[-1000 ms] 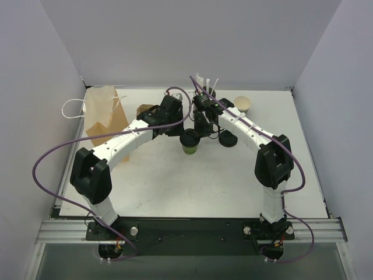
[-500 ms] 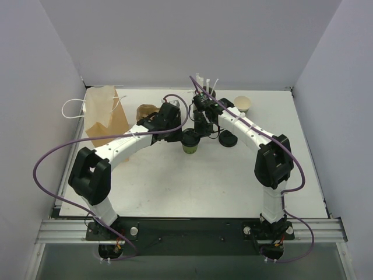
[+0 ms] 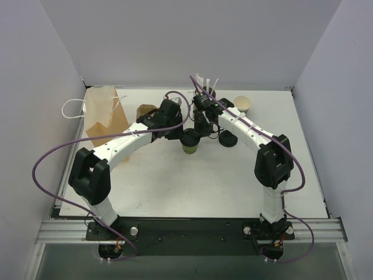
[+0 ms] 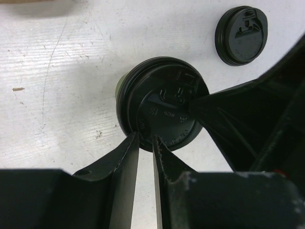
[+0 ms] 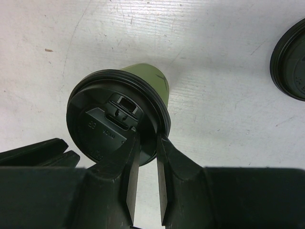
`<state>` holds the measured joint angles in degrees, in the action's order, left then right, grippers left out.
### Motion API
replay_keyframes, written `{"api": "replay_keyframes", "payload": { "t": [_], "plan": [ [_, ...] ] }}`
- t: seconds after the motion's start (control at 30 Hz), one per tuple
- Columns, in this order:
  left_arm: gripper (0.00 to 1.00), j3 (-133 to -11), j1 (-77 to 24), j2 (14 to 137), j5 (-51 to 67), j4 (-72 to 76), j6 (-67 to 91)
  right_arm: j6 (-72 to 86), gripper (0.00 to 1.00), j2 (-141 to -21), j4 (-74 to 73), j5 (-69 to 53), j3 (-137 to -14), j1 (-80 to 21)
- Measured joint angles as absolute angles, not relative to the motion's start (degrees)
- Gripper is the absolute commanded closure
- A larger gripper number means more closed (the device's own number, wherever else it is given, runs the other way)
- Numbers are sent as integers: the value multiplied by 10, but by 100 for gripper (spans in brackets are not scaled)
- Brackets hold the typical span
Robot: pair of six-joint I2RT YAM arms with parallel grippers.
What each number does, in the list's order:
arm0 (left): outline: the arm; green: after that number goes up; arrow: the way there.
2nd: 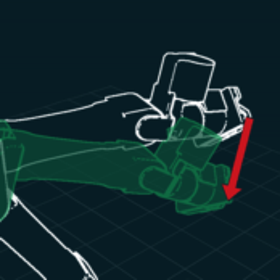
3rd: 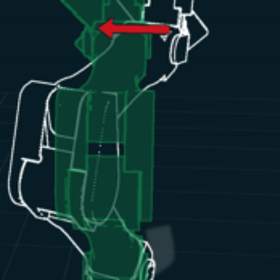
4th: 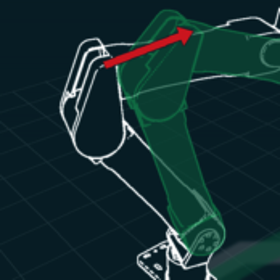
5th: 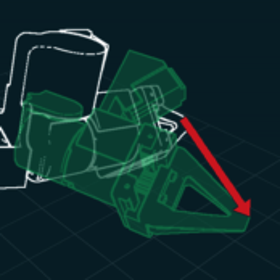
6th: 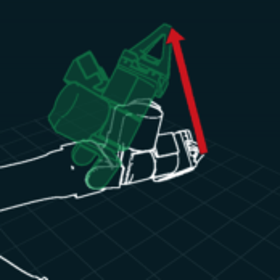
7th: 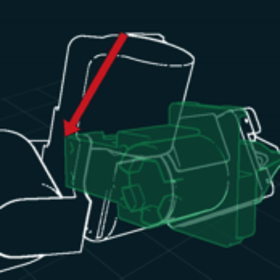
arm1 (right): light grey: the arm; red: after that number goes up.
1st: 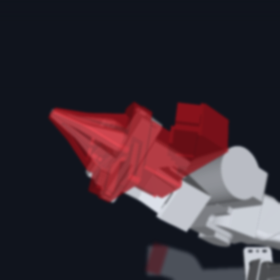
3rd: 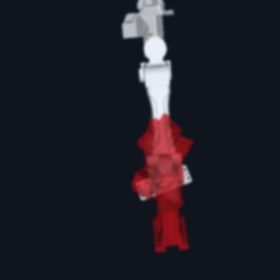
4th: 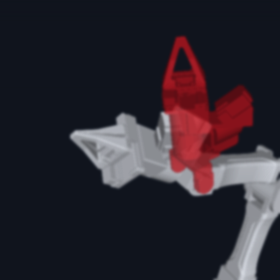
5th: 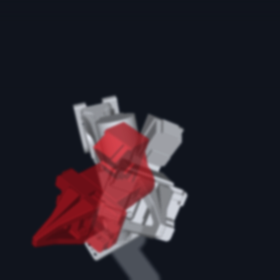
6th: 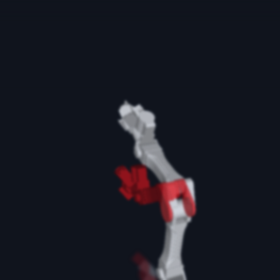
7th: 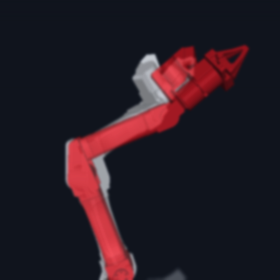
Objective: Pack the takeout coffee
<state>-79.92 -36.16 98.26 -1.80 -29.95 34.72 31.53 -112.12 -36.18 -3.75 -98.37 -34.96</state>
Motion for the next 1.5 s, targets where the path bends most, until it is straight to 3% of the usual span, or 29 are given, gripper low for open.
{"api": "replay_keyframes", "payload": {
  "t": [0.17,0.27,0.93,1.5],
  "plan": [
    [72,-818,-362,981,-17,-301,339,315,85,-1121,-362,-38,-984,-350],
    [78,-817,-362,980,-27,-302,338,315,85,-1121,-362,-38,-984,-350],
    [78,-771,-366,990,-49,-257,356,317,85,-1121,-360,-36,-981,-349],
    [77,-785,-366,999,-52,-265,353,349,84,-1054,-243,-70,-861,-336]
  ]
}}
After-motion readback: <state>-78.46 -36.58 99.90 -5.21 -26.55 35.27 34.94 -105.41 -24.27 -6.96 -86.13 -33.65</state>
